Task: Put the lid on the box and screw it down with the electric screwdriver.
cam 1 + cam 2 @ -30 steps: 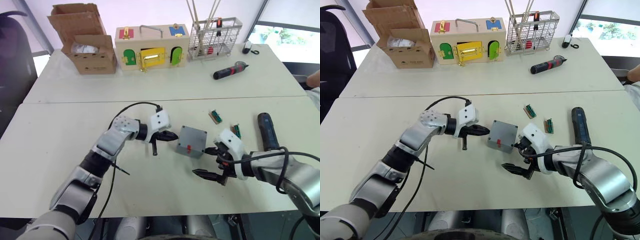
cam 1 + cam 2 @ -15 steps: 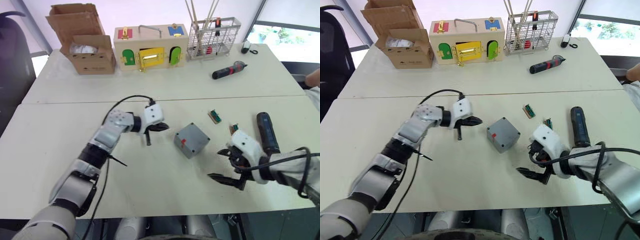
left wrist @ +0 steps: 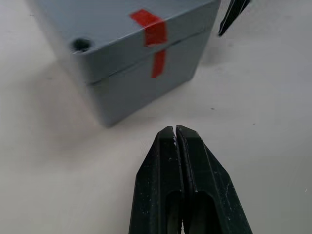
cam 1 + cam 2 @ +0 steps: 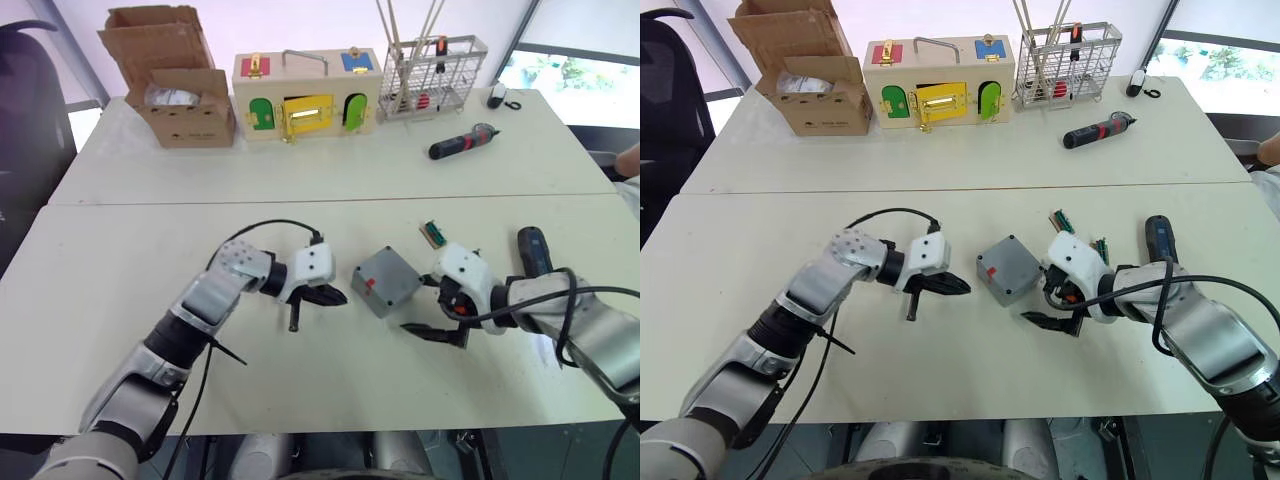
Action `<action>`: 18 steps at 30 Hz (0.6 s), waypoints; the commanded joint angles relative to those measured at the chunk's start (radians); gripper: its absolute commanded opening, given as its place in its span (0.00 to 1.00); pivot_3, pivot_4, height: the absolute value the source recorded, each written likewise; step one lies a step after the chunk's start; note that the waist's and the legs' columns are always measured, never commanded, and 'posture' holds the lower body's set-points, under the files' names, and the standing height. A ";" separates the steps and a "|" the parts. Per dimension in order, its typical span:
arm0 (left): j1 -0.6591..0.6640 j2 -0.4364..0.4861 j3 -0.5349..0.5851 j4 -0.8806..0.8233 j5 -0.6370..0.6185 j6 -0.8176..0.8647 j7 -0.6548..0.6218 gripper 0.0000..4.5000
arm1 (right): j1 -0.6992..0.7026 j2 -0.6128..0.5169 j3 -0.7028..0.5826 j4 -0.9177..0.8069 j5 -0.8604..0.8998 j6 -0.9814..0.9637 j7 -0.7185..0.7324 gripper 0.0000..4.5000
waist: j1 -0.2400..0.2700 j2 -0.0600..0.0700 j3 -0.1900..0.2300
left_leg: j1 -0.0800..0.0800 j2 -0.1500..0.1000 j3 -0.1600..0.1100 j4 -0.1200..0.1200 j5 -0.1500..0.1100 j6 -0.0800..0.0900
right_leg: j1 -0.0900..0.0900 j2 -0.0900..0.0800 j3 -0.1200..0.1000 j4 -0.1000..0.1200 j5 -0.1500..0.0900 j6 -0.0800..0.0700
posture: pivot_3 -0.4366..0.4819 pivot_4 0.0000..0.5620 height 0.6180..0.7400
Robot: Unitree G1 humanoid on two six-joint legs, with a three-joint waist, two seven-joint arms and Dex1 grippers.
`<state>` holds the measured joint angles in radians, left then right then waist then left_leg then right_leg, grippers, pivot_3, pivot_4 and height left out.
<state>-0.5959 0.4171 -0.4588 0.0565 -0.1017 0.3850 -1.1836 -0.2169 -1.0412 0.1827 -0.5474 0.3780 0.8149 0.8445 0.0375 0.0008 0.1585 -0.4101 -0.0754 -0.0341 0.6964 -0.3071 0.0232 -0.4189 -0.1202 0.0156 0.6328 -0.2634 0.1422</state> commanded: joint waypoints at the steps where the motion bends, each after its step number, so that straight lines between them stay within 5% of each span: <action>1: -0.026 -0.023 0.024 0.010 0.015 -0.017 0.055 0.00 | 0.008 0.020 -0.042 -0.084 0.053 0.031 0.014 0.99 | -0.001 0.000 0.000 | 0.000 0.000 0.000 0.000 0.000 0.000 | 0.000 0.000 0.000 0.000 0.000 0.000 | 0.48 0.27 0.97; 12: -0.030 -0.017 0.041 0.037 0.023 -0.055 0.077 0.00 | 0.076 0.052 -0.094 -0.172 0.061 0.126 -0.062 0.99 | 0.001 0.000 0.000 | 0.000 0.000 0.000 0.000 0.000 0.000 | -0.001 0.000 0.000 0.001 0.000 0.000 | 0.48 0.27 0.97; 15: -0.029 0.009 0.075 0.028 0.009 -0.050 0.075 0.00 | 0.165 0.028 -0.265 -0.196 0.094 0.193 -0.073 0.99 | 0.004 0.000 0.000 | 0.000 0.000 0.000 0.000 0.000 0.000 | -0.001 0.000 0.000 0.000 0.000 0.000 | 0.48 0.27 0.97; 18: -0.047 0.018 0.170 -0.005 -0.083 -0.001 0.066 0.00 | 0.199 0.135 -0.541 -0.258 0.210 0.294 -0.114 0.99 | 0.001 0.000 0.000 | 0.000 0.000 0.000 0.000 0.000 0.000 | -0.001 0.000 0.001 0.000 0.000 0.000 | 0.48 0.27 0.97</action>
<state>-0.6143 0.4351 -0.3592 0.1093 -0.1169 0.3642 -1.1112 -0.0118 -0.9392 -0.2217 -0.7360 0.5280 1.0791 0.7543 0.0387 0.0007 0.1585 -0.4103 -0.0751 -0.0347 0.6965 -0.3072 0.0232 -0.4194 -0.1202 0.0161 0.6335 -0.2634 0.1422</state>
